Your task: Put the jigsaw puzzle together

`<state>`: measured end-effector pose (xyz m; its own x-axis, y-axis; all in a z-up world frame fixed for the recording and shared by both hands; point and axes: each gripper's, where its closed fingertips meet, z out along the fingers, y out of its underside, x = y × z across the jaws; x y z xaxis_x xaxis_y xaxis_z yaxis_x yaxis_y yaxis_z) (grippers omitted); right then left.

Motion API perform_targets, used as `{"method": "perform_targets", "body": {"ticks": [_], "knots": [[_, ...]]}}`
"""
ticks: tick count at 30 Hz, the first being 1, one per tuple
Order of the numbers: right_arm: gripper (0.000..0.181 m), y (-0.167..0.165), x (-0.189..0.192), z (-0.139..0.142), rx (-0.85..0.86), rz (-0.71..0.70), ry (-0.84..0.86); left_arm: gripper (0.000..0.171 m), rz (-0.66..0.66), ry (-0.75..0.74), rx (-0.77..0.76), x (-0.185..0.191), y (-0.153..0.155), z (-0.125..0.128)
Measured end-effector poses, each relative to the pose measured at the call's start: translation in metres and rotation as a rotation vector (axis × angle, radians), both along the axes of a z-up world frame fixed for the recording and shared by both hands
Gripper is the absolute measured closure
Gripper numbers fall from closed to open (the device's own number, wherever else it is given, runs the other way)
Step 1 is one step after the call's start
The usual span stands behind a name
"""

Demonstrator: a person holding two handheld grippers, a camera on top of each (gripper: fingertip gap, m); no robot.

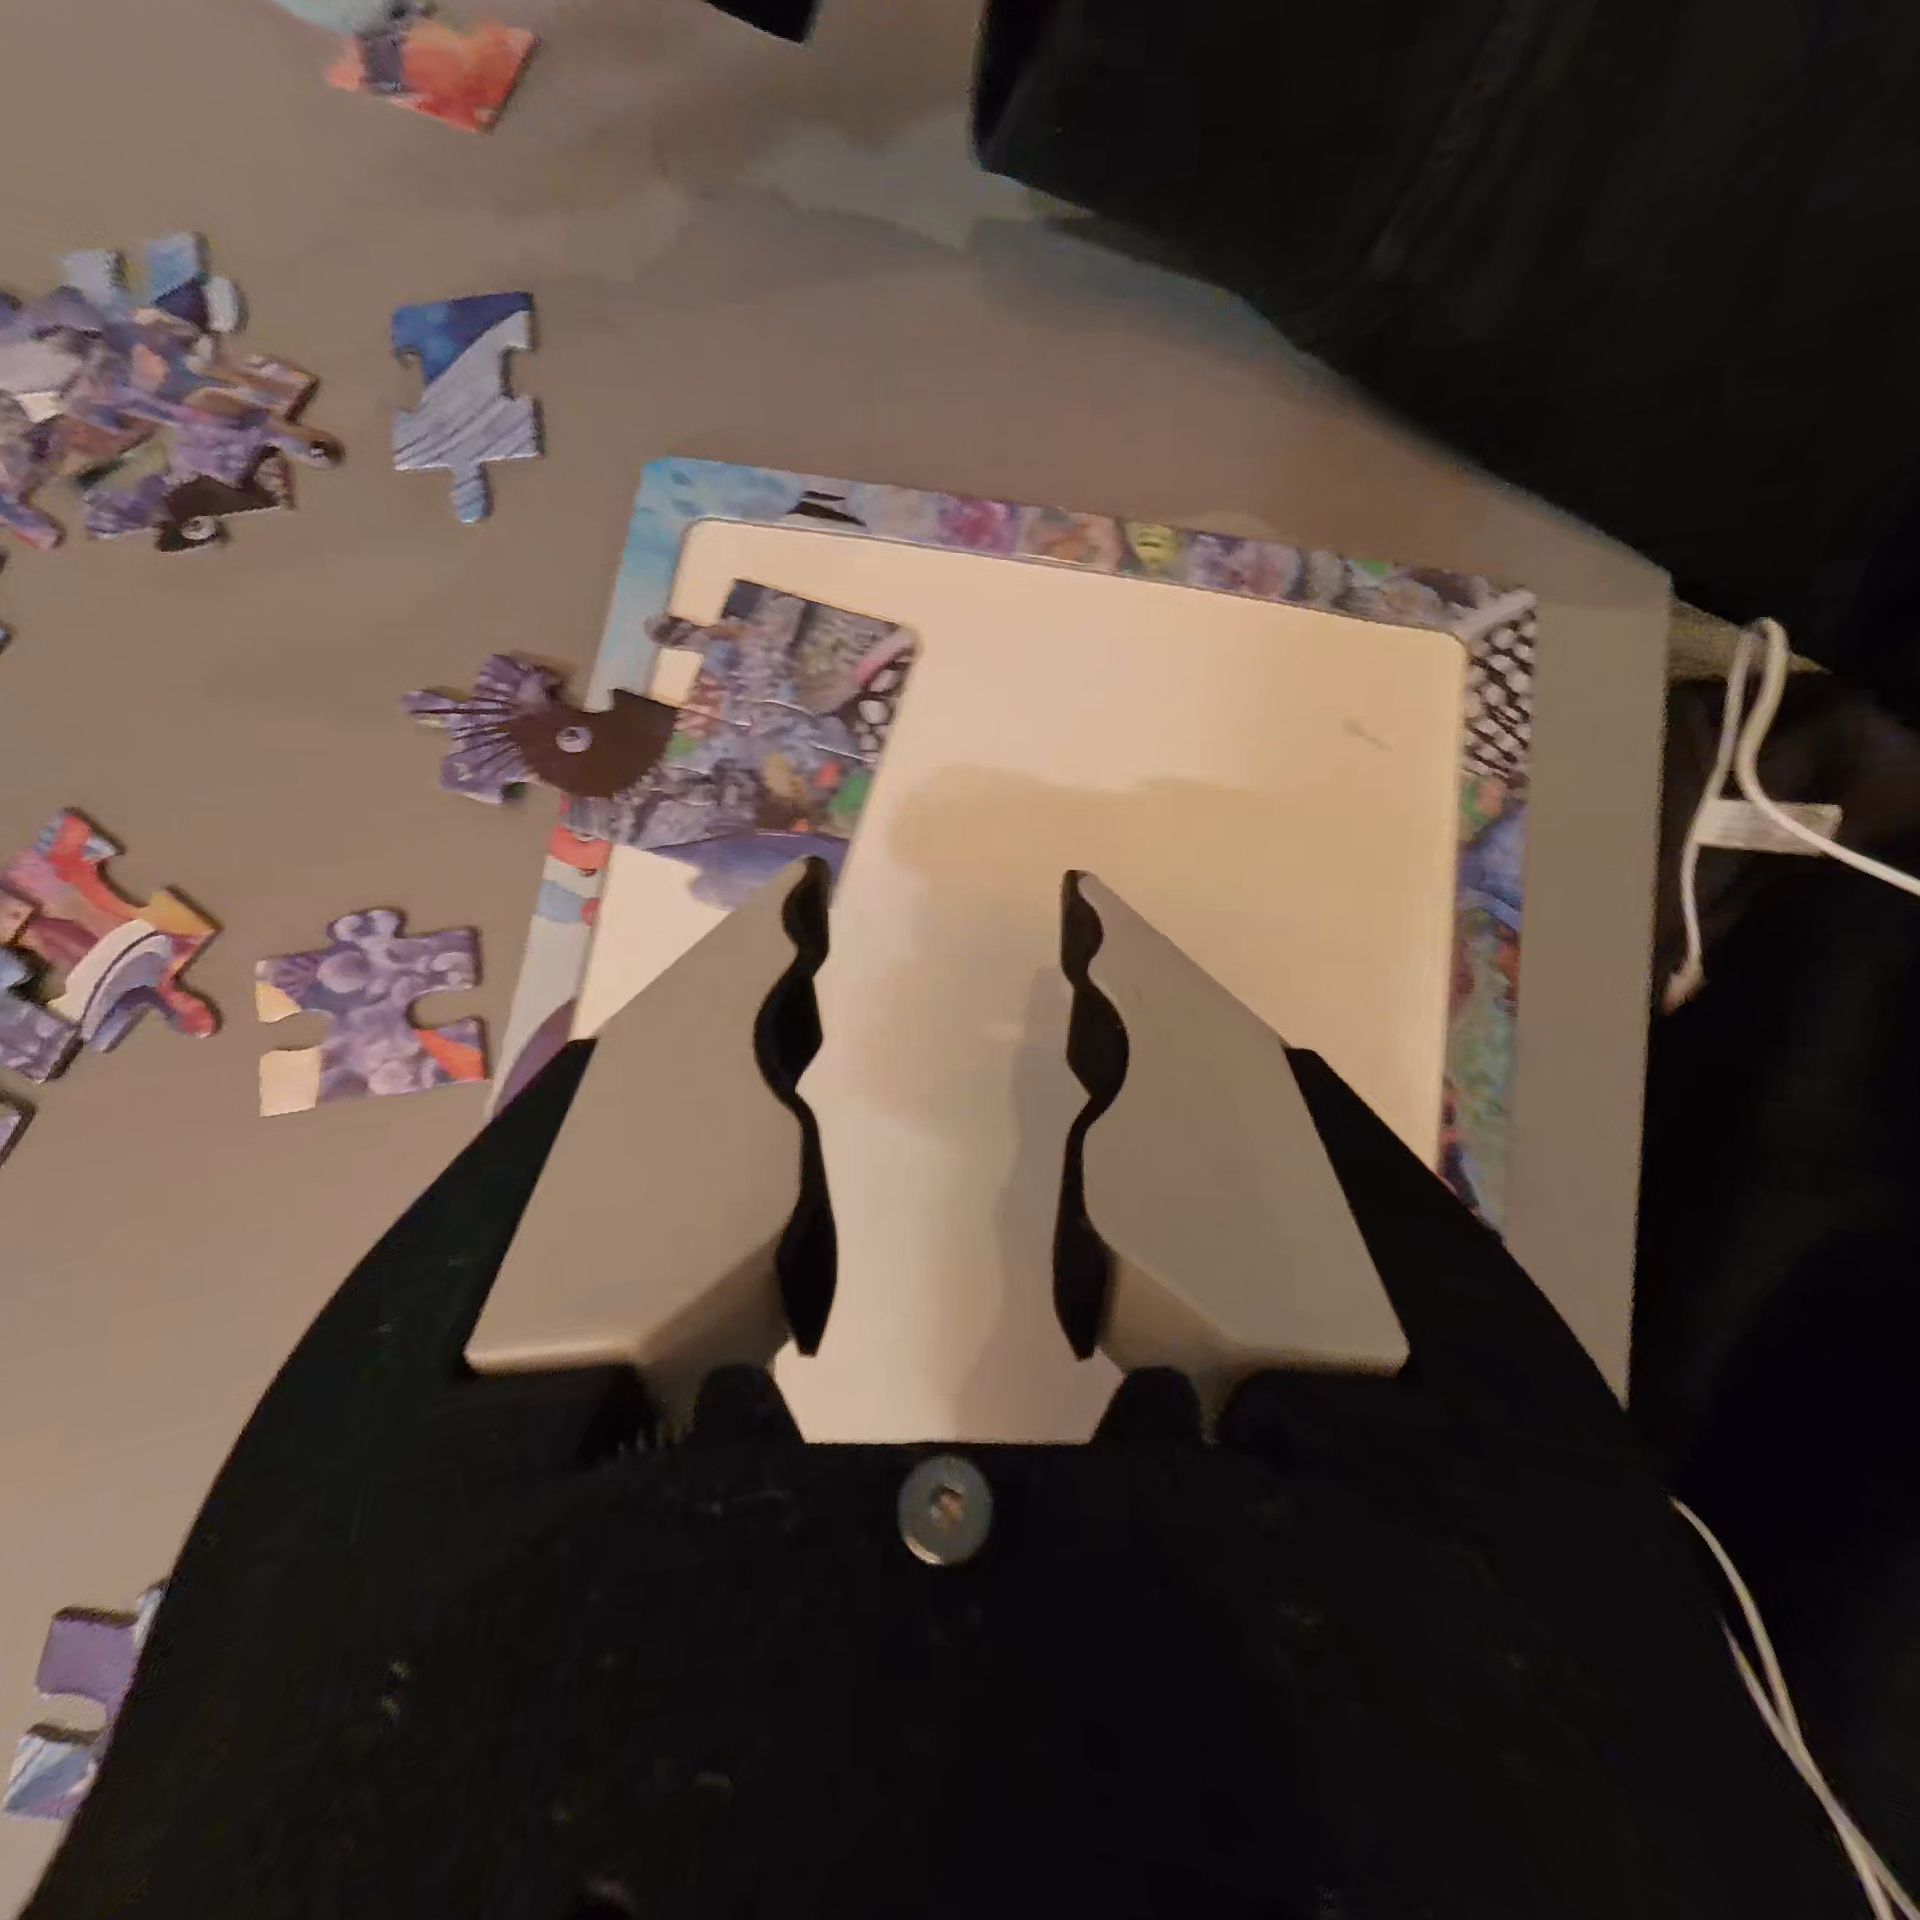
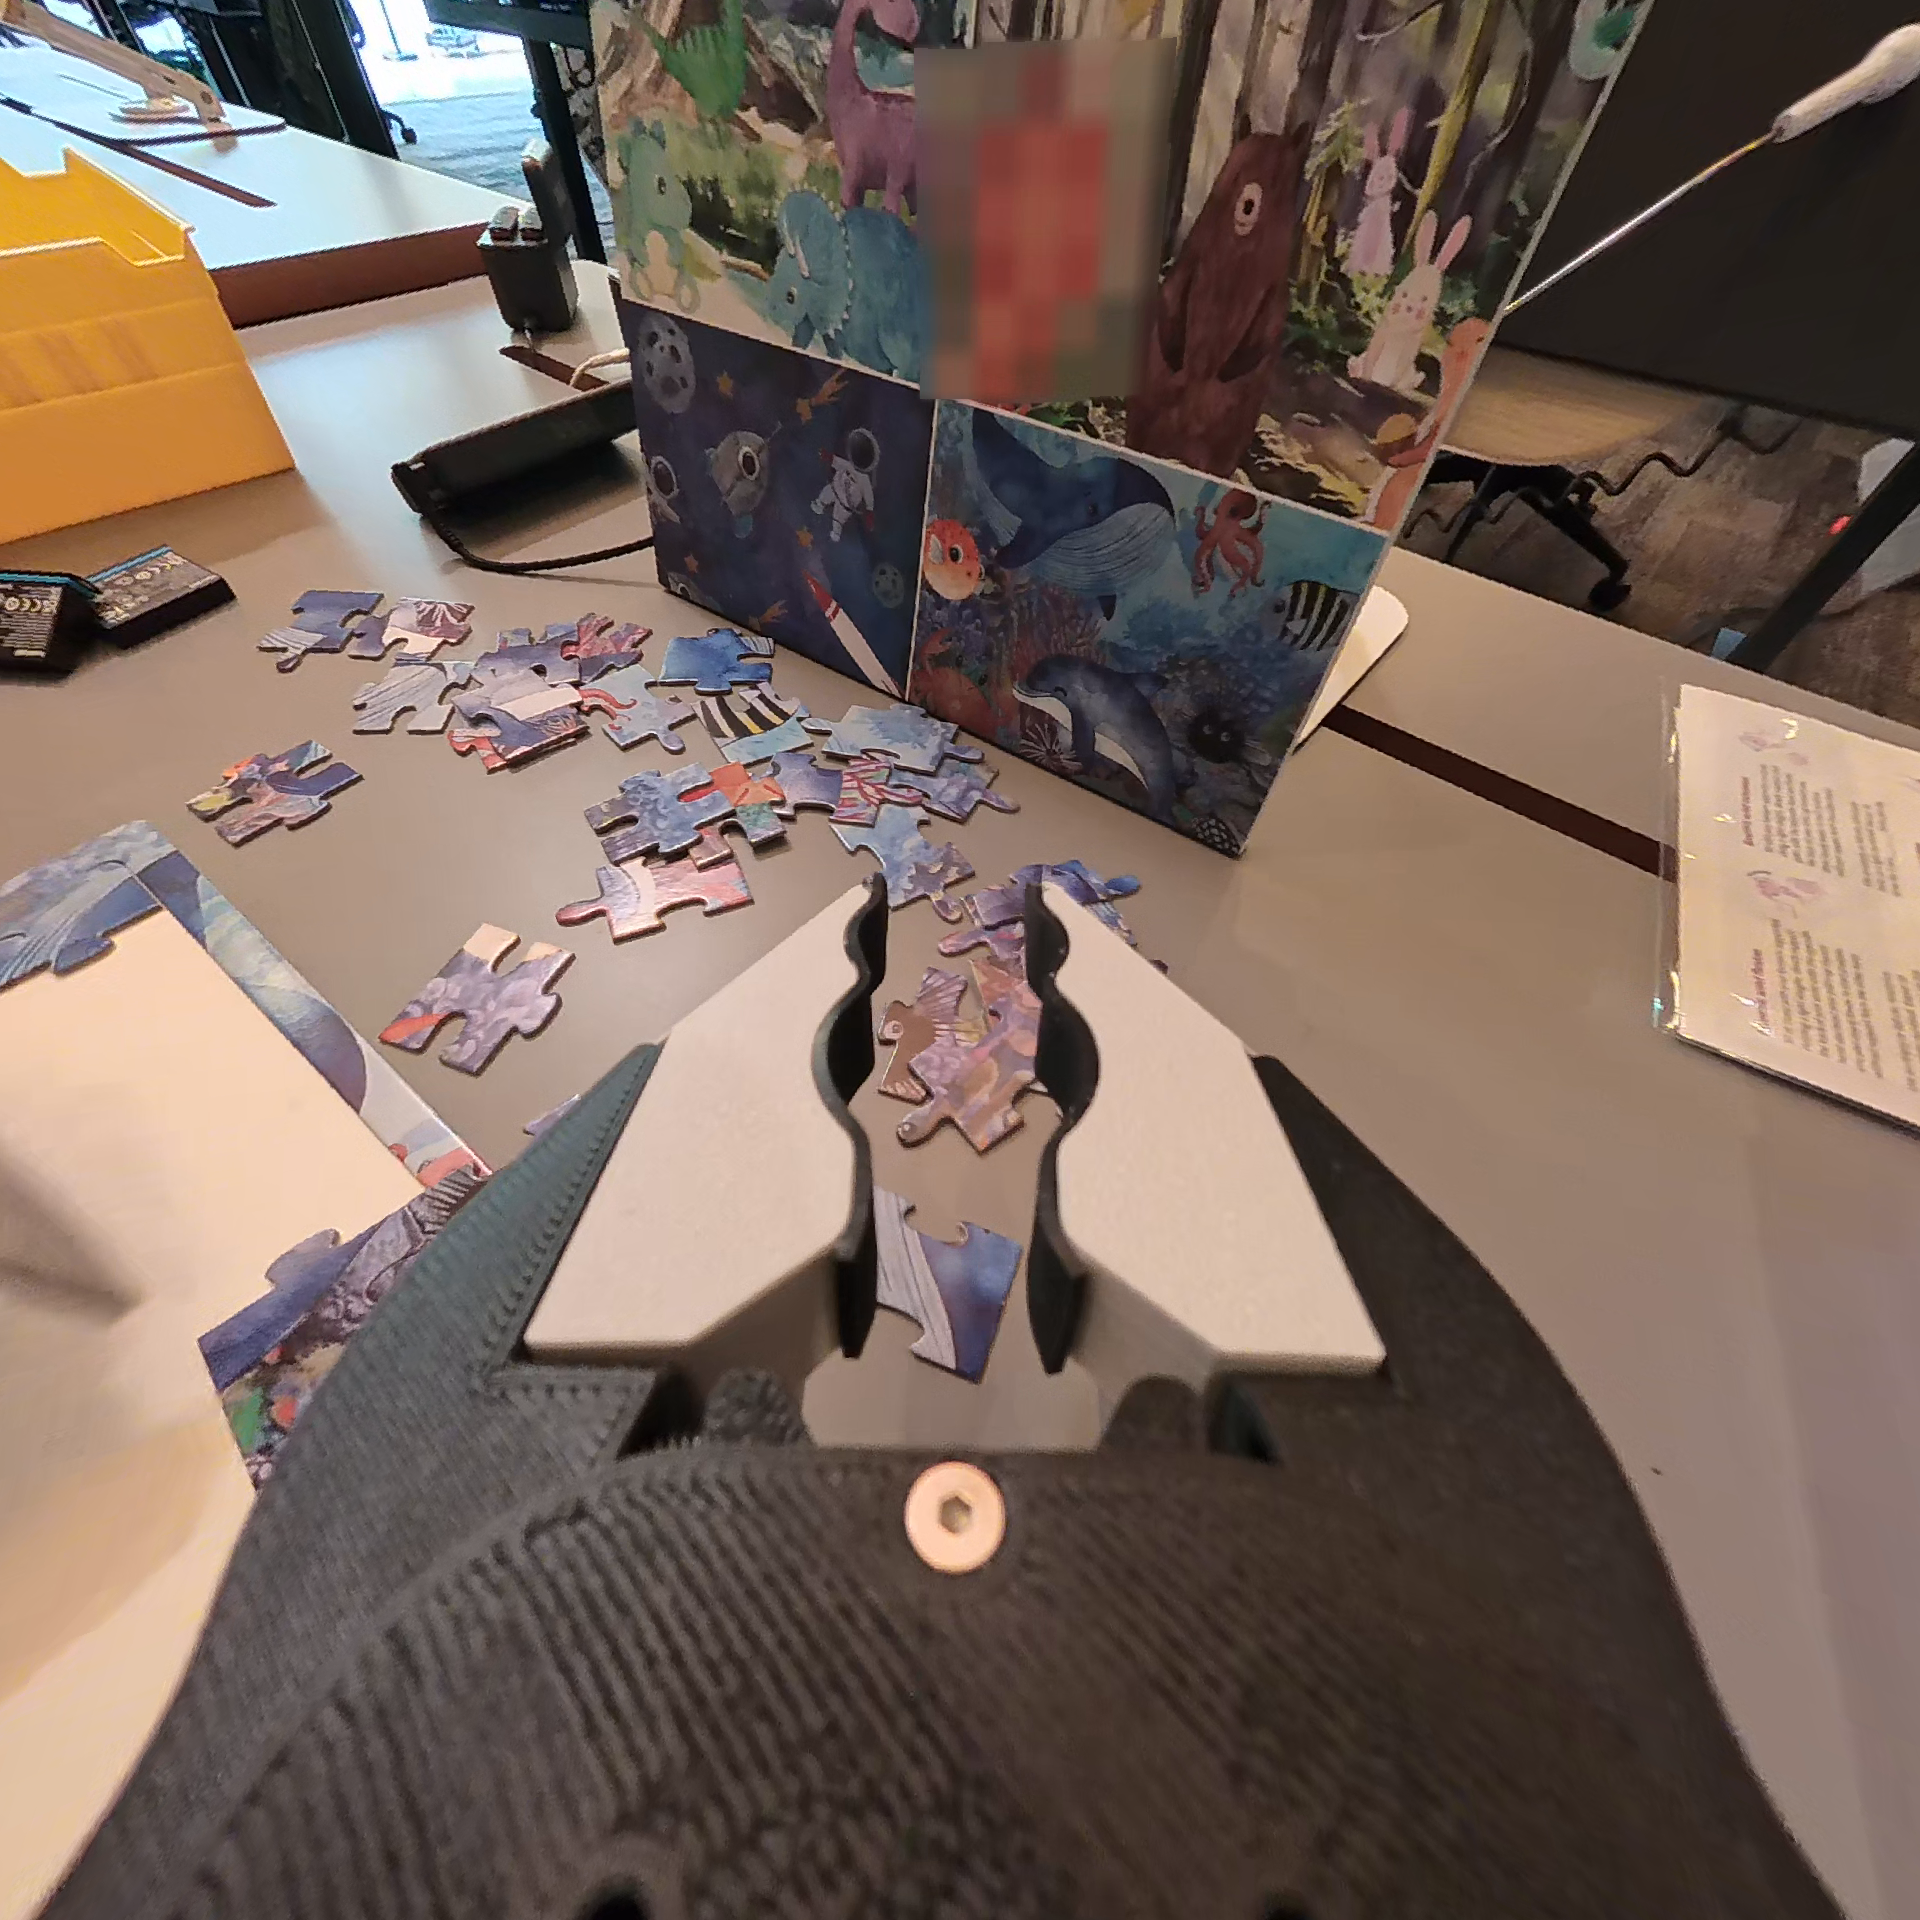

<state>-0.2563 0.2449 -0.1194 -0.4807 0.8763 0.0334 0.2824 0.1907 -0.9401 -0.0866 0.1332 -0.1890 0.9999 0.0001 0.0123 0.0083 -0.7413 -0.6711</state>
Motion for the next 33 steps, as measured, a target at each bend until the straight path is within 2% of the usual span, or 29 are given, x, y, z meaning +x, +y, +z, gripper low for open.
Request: {"method": "perform_targets", "body": {"ticks": [3, 8, 9, 10, 12, 13, 16, 19, 21, 24, 28, 33], "knots": [[0.157, 0.001, 0.0, 0.0, 0.004, -0.003, 0.002, 0.113, 0.063, -0.036, 0.005, -0.026, 0.008, -0.005], [0.157, 0.006, -0.001, 0.0, -0.02, -0.012, 0.0, 0.102, 0.149, -0.016, 0.027, -0.067, 0.024, -0.011], [0.157, 0.006, -0.001, 0.001, -0.026, -0.011, 0.001, 0.09, 0.15, -0.025, 0.043, -0.071, 0.028, -0.01], [0.157, 0.006, -0.001, 0.003, -0.031, -0.01, 0.004, 0.066, 0.146, -0.041, 0.059, -0.073, 0.032, -0.01], [0.157, 0.005, 0.0, 0.007, -0.034, -0.01, 0.019, 0.028, 0.051, -0.095, 0.054, -0.066, 0.038, -0.014], [0.158, 0.006, 0.001, 0.009, -0.033, -0.011, 0.028, 0.017, 0.009, -0.101, 0.015, -0.063, 0.036, -0.021], [0.158, 0.007, 0.001, 0.011, -0.032, -0.016, 0.038, 0.018, -0.044, -0.001, -0.054, -0.067, 0.035, -0.036], [0.158, 0.007, 0.001, 0.012, -0.042, -0.015, 0.035, 0.027, -0.119, -0.058, -0.031, -0.049, 0.038, -0.033], [0.158, 0.007, 0.001, 0.012, -0.045, -0.012, 0.034, 0.037, -0.162, -0.068, -0.035, -0.041, 0.035, -0.031], [0.158, 0.006, 0.001, 0.012, -0.038, -0.012, 0.035, 0.058, -0.161, -0.031, -0.034, -0.041, 0.033, -0.029], [0.158, 0.006, 0.0, 0.007, -0.031, -0.013, 0.023, 0.076, -0.163, -0.023, -0.033, -0.036, 0.03, -0.026], [0.158, 0.007, -0.001, 0.004, -0.03, -0.017, 0.013, 0.08, -0.198, -0.016, -0.045, -0.018, 0.027, -0.025]]}}
